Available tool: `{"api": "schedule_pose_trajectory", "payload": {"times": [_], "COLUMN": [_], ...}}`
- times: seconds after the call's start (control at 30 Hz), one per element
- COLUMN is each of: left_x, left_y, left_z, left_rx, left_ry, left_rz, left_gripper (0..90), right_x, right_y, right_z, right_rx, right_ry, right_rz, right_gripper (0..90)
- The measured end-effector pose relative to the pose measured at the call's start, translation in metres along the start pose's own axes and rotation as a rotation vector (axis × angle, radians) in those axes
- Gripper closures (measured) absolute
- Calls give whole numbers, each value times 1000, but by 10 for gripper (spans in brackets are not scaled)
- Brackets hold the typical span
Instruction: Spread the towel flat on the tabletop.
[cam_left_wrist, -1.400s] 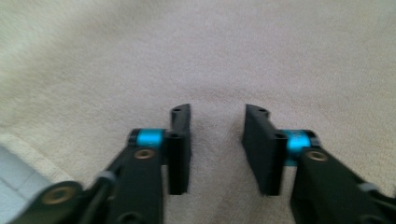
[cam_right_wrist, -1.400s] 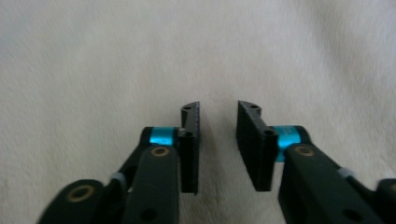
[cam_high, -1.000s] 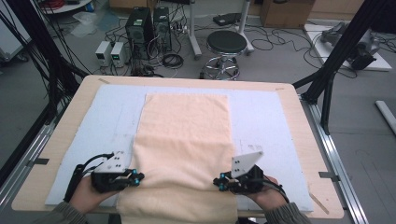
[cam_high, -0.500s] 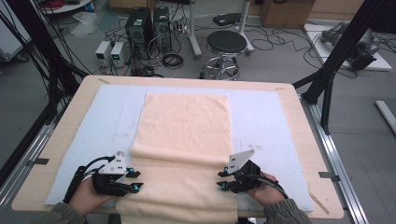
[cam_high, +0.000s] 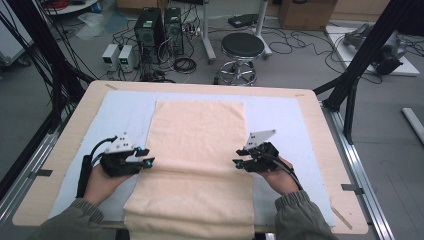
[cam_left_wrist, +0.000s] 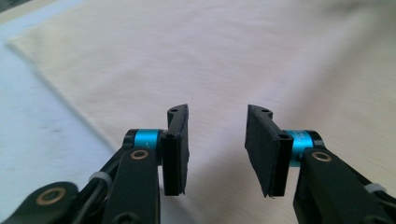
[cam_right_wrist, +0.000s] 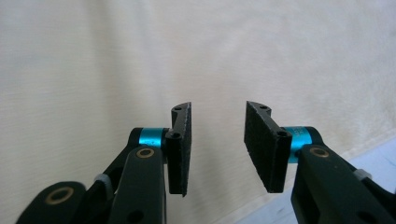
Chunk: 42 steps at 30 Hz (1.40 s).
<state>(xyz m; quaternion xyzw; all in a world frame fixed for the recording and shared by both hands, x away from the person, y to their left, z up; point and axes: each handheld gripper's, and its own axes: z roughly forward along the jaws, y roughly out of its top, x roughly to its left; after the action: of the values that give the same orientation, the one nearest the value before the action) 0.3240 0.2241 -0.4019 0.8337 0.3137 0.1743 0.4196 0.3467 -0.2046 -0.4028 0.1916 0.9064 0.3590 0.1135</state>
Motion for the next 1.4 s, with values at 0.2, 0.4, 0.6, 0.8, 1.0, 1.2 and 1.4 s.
{"api": "schedule_pose_trajectory", "payload": {"times": [0.2, 0.4, 0.6, 0.8, 1.0, 1.2, 1.4], "left_x": [23, 23, 40, 27, -3, -23, -36], "left_y": [-8, 3, 16, 13, -1, -15, -29], "left_z": [43, 54, 54, 20, -6, -14, -13], "left_rx": [161, 157, 60, 47, 32, 15, 59], "left_ry": [1, 66, 173, 100, 53, -5, -56], "left_rz": [-85, -25, -92, -19, 67, 108, 102], "left_gripper": [540, 859, 723, 634, 582, 547, 523], "right_x": [-26, -32, -50, -27, 11, 25, 41], "right_y": [-11, 1, 14, 15, 23, 5, -20], "right_z": [35, 37, 30, 0, -47, -67, -41], "right_rx": [38, 56, -9, -7, -33, -22, -66], "right_ry": [14, -18, -131, -101, -117, -64, 45], "right_rz": [95, 66, 108, 41, -104, -106, -47], "right_gripper": [663, 857, 724, 627, 618, 590, 577]}}
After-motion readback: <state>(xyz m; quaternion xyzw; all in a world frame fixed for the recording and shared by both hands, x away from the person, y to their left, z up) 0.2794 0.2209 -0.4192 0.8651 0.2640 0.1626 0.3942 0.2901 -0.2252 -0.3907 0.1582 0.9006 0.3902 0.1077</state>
